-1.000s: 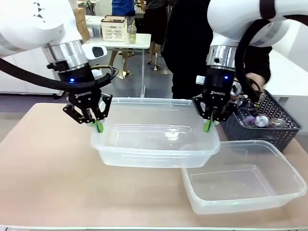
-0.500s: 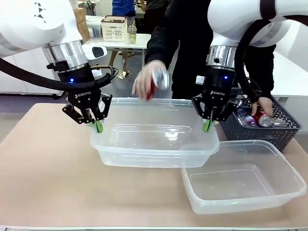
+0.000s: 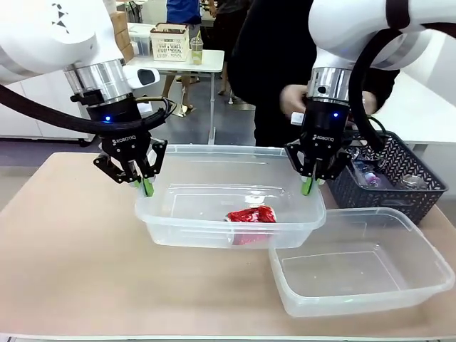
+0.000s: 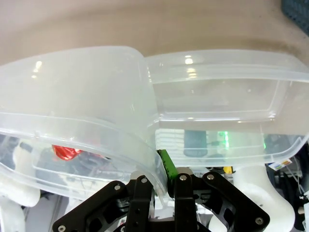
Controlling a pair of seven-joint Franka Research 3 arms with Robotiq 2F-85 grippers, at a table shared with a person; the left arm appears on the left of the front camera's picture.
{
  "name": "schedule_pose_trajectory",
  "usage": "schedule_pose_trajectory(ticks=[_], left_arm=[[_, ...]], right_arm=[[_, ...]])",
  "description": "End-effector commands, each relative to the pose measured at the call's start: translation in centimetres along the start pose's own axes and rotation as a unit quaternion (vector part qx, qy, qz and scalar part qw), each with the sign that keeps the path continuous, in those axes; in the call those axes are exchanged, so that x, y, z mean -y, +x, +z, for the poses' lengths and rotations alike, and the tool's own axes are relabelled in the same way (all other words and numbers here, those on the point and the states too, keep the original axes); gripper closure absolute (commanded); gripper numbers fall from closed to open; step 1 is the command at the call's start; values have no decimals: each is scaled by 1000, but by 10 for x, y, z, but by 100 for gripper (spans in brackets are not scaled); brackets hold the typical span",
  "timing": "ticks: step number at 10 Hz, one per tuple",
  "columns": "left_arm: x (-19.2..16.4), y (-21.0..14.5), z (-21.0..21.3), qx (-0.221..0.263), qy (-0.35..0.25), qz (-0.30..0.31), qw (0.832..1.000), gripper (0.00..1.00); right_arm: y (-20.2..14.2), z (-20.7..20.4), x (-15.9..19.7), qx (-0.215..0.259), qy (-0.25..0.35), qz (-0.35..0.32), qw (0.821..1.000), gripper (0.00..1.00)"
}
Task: Sort the waste into each basket.
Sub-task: Offer the picked Organizing box to the human.
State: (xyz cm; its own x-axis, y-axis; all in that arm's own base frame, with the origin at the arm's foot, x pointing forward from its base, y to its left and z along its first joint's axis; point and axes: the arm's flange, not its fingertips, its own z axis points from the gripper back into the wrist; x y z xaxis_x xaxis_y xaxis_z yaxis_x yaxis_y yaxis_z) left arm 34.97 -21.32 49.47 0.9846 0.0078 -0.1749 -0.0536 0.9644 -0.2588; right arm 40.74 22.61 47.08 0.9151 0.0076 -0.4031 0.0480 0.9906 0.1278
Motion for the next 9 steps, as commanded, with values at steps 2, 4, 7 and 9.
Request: schedule_pose_trajectory(ticks=[2, 4, 7, 9], left_arm=[[1, -2, 3, 3, -14, 12, 1000, 93], [1, -2, 3, 3, -14, 12, 1000, 93], [1, -2, 3, 3, -14, 12, 1000, 93], [1, -2, 3, 3, -14, 12, 1000, 93]], right_arm=[[-2, 4, 0, -1, -3, 6, 1000, 93], [-2, 4, 0, -1, -3, 6, 1000, 93], [-2, 4, 0, -1, -3, 6, 1000, 93], [-2, 4, 0, -1, -3, 6, 1000, 93]])
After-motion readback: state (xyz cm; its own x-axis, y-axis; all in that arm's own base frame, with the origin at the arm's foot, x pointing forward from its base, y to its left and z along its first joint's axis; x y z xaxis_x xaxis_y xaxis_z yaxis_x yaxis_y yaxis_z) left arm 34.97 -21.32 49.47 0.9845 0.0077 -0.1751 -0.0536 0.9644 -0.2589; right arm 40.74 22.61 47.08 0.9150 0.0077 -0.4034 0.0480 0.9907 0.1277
